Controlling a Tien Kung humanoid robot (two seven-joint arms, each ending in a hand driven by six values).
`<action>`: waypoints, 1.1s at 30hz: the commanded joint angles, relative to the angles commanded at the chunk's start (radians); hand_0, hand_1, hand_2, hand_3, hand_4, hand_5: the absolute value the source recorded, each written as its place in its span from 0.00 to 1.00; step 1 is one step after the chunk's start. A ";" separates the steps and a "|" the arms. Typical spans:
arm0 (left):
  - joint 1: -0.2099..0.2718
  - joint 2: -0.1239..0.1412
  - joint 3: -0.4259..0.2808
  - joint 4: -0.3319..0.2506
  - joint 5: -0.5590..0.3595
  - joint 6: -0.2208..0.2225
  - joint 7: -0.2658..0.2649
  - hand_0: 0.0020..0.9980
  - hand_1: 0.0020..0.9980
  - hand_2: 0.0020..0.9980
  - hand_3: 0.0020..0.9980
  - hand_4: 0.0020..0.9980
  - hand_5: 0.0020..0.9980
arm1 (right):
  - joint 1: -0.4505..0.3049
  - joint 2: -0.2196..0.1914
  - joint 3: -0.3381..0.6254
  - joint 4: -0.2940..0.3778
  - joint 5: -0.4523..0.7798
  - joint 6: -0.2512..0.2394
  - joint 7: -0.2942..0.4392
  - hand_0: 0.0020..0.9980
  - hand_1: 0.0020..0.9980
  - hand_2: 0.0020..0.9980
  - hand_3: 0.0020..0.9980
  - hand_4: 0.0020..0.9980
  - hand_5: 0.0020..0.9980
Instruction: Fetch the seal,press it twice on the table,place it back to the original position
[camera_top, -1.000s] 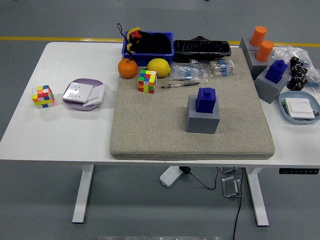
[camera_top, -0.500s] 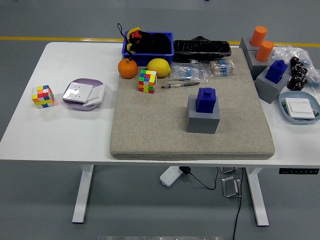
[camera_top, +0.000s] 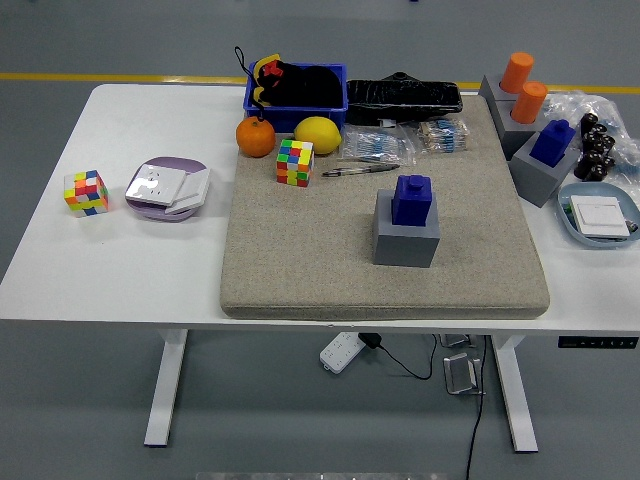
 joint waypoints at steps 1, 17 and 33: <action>0.000 0.000 0.002 0.000 -0.001 0.000 0.000 0.82 0.83 0.80 0.86 0.84 0.45 | 0.000 0.000 0.000 0.000 0.000 0.000 0.000 0.75 0.64 0.62 0.62 0.75 0.13; -0.006 0.006 0.034 -0.002 -0.009 0.001 0.001 0.82 0.82 0.80 0.86 0.84 0.45 | 0.006 0.005 -0.025 -0.009 -0.007 0.000 0.005 0.75 0.64 0.62 0.62 0.74 0.13; -0.002 0.002 0.037 -0.002 -0.007 0.004 0.000 0.82 0.82 0.80 0.86 0.84 0.44 | 0.006 0.009 0.009 -0.002 -0.013 0.002 0.002 0.75 0.64 0.61 0.62 0.73 0.13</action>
